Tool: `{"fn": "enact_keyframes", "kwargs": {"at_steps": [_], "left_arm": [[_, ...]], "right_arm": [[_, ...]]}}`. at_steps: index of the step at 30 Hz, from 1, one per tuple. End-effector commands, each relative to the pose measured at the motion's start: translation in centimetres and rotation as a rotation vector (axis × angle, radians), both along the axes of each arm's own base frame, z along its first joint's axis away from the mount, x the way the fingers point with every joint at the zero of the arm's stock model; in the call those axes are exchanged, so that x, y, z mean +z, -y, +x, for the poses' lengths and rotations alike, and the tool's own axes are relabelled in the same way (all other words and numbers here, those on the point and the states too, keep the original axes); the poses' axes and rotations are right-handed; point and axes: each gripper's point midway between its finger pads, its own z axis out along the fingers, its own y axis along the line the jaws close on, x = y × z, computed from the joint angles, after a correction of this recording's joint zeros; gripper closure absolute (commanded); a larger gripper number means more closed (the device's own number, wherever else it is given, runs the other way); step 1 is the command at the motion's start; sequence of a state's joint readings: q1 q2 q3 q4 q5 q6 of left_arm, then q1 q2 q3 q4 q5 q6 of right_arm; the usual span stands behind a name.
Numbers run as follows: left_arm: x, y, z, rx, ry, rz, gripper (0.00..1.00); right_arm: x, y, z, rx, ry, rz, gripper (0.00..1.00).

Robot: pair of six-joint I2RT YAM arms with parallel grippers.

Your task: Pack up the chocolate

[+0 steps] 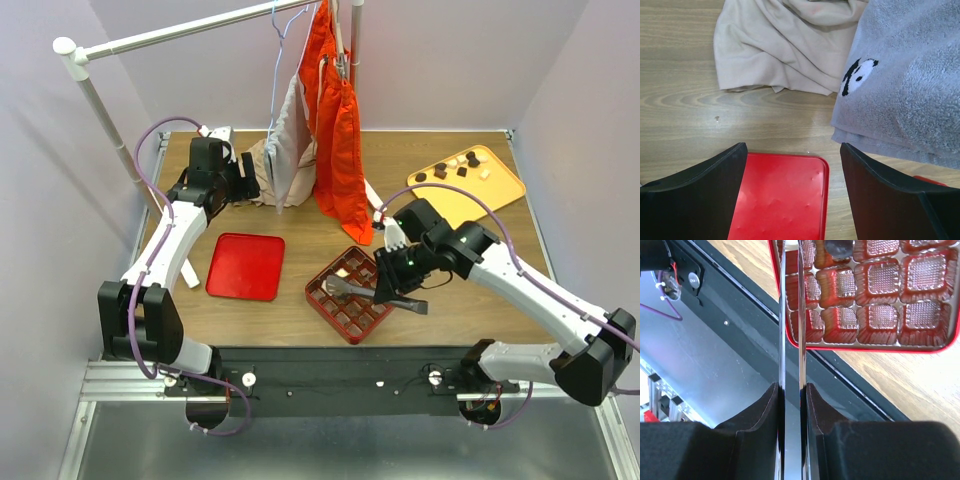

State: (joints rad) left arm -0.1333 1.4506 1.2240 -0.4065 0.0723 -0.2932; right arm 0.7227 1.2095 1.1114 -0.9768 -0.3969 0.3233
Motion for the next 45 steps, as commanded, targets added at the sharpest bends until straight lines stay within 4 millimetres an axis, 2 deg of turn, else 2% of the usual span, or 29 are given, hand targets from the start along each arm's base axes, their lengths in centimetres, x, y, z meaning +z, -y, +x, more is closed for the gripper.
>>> {"fn": "enact_keyframes", "kwargs": {"at_steps": [1, 8, 15, 23, 32, 34, 35, 37, 39, 41, 42, 45], "left_arm": [[0.6, -0.2, 0.1, 0.018, 0.008, 0.01, 0.15], [0.9, -0.3, -0.1, 0.022, 0.012, 0.014, 0.15], [0.4, -0.4, -0.1, 0.02, 0.004, 0.018, 0.16], [0.6, -0.4, -0.2, 0.02, 0.01, 0.02, 0.16], [0.6, -0.5, -0.3, 0.024, 0.009, 0.026, 0.16], [0.6, -0.6, -0.3, 0.026, 0.009, 0.025, 0.16], [0.7, -0.6, -0.3, 0.026, 0.01, 0.029, 0.16], [0.7, -0.6, -0.3, 0.025, 0.011, 0.028, 0.16], [0.6, -0.6, -0.3, 0.025, 0.01, 0.029, 0.16], [0.5, -0.6, -0.4, 0.024, 0.007, 0.028, 0.15], [0.5, -0.6, -0.4, 0.026, 0.007, 0.03, 0.16], [0.5, -0.7, -0.5, 0.026, 0.008, 0.035, 0.16]], "right_arm": [[0.0, -1.3, 0.4, 0.026, 0.014, 0.022, 0.81], [-0.1, -2.1, 0.9, 0.033, 0.016, 0.026, 0.77], [-0.3, -2.7, 1.2, 0.033, 0.018, 0.03, 0.62], [-0.2, -3.1, 1.4, 0.032, 0.026, 0.035, 0.54], [0.2, -3.0, 1.9, 0.007, 0.055, 0.027, 0.55], [0.6, -2.7, 2.3, -0.01, 0.076, 0.017, 0.6], [1.5, -2.6, 2.6, -0.017, 0.1, 0.021, 0.64], [1.8, -1.4, 3.3, -0.055, 0.137, -0.045, 0.79], [3.3, -0.4, 4.9, -0.102, 0.219, -0.099, 0.85], [3.7, 1.1, 5.5, -0.125, 0.26, -0.17, 0.87], [3.9, 2.4, 6.7, -0.174, 0.316, -0.236, 0.86], [3.3, 6.2, 8.2, -0.287, 0.376, -0.411, 0.87]]}}
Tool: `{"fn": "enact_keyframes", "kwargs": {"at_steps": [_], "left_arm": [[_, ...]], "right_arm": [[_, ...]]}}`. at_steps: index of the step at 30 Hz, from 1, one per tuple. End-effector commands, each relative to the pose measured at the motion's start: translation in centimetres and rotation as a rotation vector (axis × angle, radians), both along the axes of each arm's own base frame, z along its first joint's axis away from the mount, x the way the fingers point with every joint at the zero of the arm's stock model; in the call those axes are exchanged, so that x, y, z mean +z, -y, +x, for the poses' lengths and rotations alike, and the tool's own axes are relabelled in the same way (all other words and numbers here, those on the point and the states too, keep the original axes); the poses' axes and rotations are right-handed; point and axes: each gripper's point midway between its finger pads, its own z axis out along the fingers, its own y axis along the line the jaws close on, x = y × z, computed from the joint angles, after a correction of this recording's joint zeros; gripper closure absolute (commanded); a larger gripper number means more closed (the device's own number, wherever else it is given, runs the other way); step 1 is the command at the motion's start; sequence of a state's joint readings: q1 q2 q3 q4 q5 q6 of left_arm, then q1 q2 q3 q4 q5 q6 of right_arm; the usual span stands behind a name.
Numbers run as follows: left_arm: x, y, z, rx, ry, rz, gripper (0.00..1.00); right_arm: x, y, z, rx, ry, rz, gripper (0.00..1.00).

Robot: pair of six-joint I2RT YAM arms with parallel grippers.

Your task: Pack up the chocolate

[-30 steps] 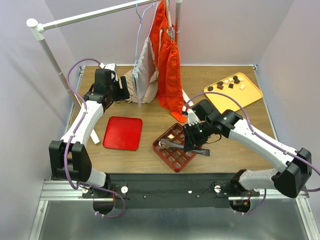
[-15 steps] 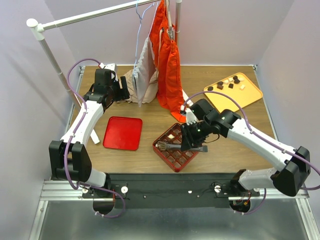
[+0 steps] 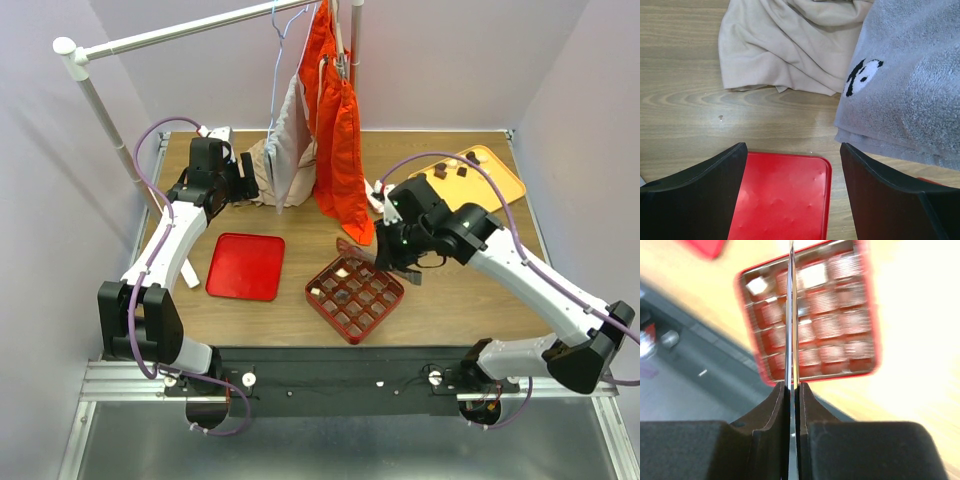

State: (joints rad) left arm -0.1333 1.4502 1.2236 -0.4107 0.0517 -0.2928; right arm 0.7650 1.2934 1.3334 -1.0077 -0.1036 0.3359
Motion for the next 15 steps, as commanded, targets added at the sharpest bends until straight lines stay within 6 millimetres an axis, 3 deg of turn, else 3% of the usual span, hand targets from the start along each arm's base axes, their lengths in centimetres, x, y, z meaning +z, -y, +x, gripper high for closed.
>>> {"fn": "enact_keyframes", "kwargs": {"at_steps": [1, 3, 7, 13, 15], "left_arm": [[0.5, -0.4, -0.6, 0.011, 0.01, 0.023, 0.16], [0.5, -0.4, -0.6, 0.005, 0.011, 0.026, 0.16], [0.5, -0.3, -0.4, 0.002, 0.011, 0.028, 0.16], [0.4, 0.0, -0.3, -0.022, 0.009, 0.023, 0.16], [0.3, -0.1, -0.4, -0.021, 0.007, 0.03, 0.15]], "right_arm": [[-0.7, 7.9, 3.2, -0.251, 0.125, -0.313, 0.87], [-0.6, 9.5, 4.3, -0.331, 0.128, -0.31, 0.87], [0.7, 14.5, 8.5, -0.58, 0.175, -0.221, 0.86], [0.6, 18.1, 14.3, -0.774, 0.259, -0.16, 0.85], [-0.9, 18.8, 15.9, -0.811, 0.24, -0.147, 0.83]]}}
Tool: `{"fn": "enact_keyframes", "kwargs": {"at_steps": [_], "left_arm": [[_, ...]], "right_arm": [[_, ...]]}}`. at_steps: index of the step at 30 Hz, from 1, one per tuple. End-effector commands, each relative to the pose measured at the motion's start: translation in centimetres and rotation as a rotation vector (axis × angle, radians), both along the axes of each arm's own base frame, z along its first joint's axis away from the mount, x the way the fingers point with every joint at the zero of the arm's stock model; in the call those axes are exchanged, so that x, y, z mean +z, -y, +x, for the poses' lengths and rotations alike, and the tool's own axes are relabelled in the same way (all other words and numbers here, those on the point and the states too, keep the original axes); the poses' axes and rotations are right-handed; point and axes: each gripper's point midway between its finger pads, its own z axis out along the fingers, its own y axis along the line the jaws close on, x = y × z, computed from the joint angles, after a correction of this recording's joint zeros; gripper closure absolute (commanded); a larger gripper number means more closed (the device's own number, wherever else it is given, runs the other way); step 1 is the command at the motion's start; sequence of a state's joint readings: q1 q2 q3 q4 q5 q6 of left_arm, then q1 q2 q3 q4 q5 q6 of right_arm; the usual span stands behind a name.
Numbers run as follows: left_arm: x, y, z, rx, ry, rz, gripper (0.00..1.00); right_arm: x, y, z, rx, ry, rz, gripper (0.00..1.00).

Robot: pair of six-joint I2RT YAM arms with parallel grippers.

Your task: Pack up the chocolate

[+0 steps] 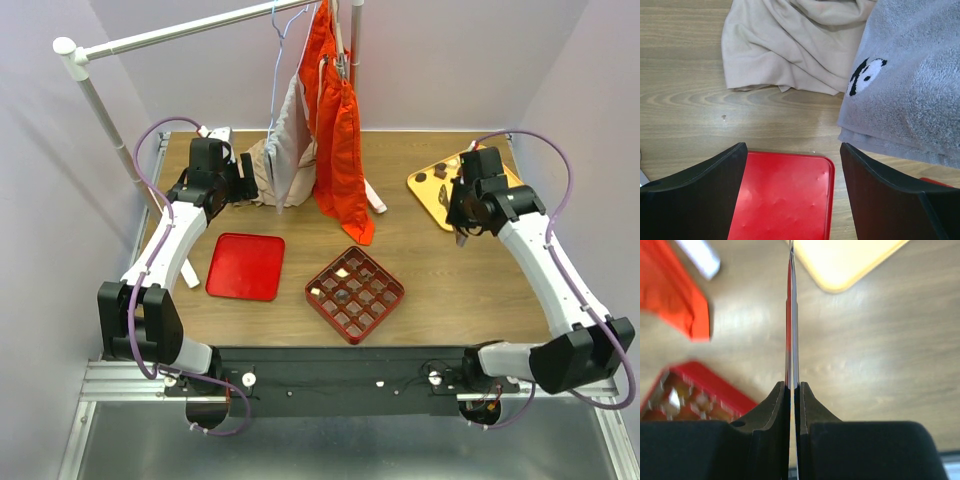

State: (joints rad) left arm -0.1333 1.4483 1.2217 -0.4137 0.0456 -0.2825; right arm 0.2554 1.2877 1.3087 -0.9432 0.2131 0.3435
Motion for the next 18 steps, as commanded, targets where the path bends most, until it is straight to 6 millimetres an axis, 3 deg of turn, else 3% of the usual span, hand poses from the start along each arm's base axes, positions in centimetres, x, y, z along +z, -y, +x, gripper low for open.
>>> {"fn": "enact_keyframes", "kwargs": {"at_steps": [1, 7, 10, 18], "left_arm": [[0.5, -0.1, -0.3, -0.02, 0.012, 0.026, 0.16], [0.7, -0.9, -0.9, 0.001, 0.023, 0.044, 0.15], [0.9, -0.9, -1.0, 0.0, 0.031, 0.041, 0.15], [0.7, -0.9, -0.8, -0.001, 0.022, 0.043, 0.15]], "right_arm": [[-0.9, 2.4, 5.9, -0.137, 0.127, 0.045, 0.83], [-4.8, 5.3, 10.2, -0.219, 0.118, 0.1, 0.8], [-6.3, 4.8, 11.6, -0.207, 0.095, 0.136, 0.73], [-7.0, 2.3, 13.6, -0.125, 0.089, 0.245, 0.64]]}}
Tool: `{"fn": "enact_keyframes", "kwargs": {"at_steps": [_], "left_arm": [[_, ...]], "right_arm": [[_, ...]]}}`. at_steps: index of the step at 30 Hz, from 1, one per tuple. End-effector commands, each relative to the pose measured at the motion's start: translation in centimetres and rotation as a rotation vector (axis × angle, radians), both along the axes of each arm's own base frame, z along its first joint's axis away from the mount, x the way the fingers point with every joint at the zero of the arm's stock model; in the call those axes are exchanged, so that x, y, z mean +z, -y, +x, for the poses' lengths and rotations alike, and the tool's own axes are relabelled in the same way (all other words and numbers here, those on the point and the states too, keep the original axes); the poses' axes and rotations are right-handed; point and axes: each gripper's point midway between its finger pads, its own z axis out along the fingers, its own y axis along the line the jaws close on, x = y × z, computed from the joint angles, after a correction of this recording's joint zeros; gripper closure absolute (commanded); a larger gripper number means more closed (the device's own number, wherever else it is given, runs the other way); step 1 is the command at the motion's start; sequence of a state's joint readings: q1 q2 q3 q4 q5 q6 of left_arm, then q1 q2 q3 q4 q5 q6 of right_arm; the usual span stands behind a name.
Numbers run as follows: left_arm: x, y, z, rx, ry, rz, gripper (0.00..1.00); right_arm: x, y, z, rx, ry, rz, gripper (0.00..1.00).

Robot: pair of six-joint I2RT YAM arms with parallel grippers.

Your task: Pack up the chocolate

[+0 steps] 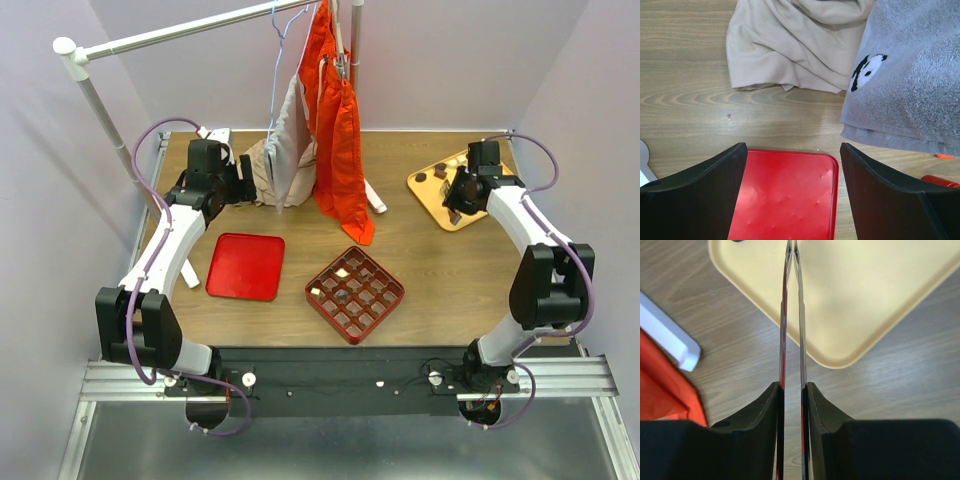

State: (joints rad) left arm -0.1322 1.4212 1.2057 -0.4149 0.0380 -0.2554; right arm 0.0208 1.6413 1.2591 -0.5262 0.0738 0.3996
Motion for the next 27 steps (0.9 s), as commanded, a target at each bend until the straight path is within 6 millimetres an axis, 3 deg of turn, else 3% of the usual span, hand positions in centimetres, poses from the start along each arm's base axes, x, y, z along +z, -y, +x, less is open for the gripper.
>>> {"fn": "enact_keyframes", "kwargs": {"at_steps": [1, 7, 21, 27], "left_arm": [[0.4, -0.5, -0.3, 0.007, 0.007, 0.016, 0.15], [0.6, -0.3, 0.1, 0.012, 0.008, 0.002, 0.15], [0.2, -0.2, 0.5, 0.011, -0.005, 0.002, 0.15], [0.0, -0.1, 0.6, 0.01, -0.009, 0.002, 0.15]], "right_arm": [[1.9, -2.3, 3.0, 0.075, 0.102, 0.097, 0.62], [1.3, -3.6, 3.5, 0.144, 0.088, 0.143, 0.57], [-0.1, -4.3, 4.8, 0.172, 0.063, 0.166, 0.52], [-0.4, -3.5, 5.2, 0.15, 0.063, 0.071, 0.52]]}}
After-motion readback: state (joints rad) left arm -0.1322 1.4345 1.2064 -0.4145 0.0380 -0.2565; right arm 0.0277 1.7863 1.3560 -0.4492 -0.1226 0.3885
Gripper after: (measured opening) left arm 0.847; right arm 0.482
